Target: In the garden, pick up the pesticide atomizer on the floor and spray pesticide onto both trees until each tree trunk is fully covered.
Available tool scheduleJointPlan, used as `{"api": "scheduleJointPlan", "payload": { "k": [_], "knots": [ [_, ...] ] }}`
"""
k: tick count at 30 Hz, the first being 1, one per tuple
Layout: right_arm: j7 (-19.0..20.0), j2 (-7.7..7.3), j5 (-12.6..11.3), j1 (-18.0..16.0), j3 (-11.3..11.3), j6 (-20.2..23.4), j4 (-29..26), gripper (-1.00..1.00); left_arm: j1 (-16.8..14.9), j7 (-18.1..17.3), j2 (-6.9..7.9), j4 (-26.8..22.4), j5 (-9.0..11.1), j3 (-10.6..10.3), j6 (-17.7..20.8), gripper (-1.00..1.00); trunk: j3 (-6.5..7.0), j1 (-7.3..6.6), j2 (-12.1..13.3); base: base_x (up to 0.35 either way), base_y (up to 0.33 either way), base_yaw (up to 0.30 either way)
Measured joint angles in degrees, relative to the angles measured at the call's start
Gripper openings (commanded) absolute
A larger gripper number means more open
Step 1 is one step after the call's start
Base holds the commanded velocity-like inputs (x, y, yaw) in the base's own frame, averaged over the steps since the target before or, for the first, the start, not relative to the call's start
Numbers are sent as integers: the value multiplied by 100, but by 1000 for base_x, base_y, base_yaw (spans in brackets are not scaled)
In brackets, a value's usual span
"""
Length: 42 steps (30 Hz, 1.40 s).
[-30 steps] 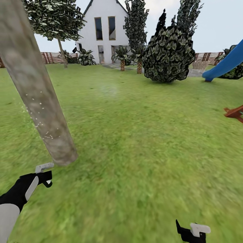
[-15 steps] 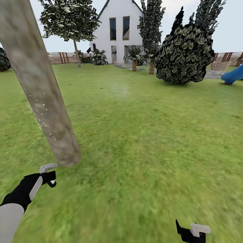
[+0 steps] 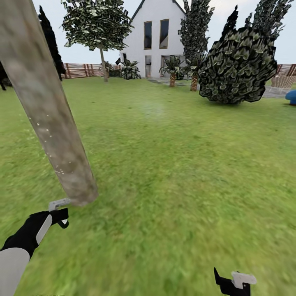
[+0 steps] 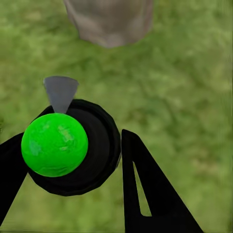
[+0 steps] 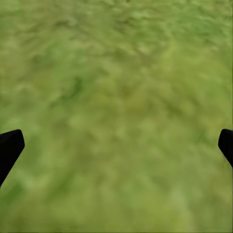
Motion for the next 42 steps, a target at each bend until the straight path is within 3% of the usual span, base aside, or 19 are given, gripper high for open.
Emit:
{"api": "scheduleJointPlan", "payload": {
  "k": [7,9,10,11,12,13,15,17,19,21,26,31,35,42],
  "knots": [
    [0,0,0,0,0,0,0,100,4,-32,-2,96,11,-5,-1,-100,0,0,0,49,-70,101],
    [0,0,0,0,0,0,0,100,-55,-34,38,98,-12,-11,87,-100,0,0,0,1,-1,2],
    [0,0,0,0,0,0,0,100,-169,-30,61,81,-12,-13,318,-100,1,0,0,0,0,0],
    [0,0,1,0,1,0,0,100,-504,-27,70,114,-205,-17,907,-100,0,1,1,0,0,0],
    [2,0,1,0,1,0,0,100,-1096,-25,23,100,-744,-11,1464,-100,0,1,1,0,0,0],
    [2,0,0,0,-1,0,0,100,-1625,-26,25,62,-793,-10,1789,-100,1,-1,0,0,0,0],
    [1,0,0,0,0,0,0,100,-1747,-30,69,5,-861,-13,2357,-100,0,0,0,0,0,0],
    [4,0,0,0,0,0,0,100,-1909,-34,89,-98,-864,-17,2518,-100,1,-1,0,0,0,0],
    [6,0,0,1,0,0,0,100,-2253,-35,95,-300,-852,-18,2859,-100,1,-1,0,0,0,0],
    [5,0,0,0,0,0,0,100,-2525,-35,110,-326,-869,-22,2933,-100,1,-1,0,0,0,0],
    [1,0,0,3,0,0,0,100,-3191,-41,371,-332,-866,-25,2984,-100,1,0,0,0,0,0],
    [5,0,0,4,0,0,0,100,-3165,-45,420,-291,-918,-266,2996,-100,0,0,0,0,0,0],
    [4,0,0,17,0,0,0,100,-2932,-84,396,-326,-898,-441,2994,-100,0,0,0,-5,-10,0],
    [8,0,0,18,0,0,0,100,-2926,-88,369,-570,-899,-690,3006,-100,0,0,0,-17,-255,0]
  ]
}}
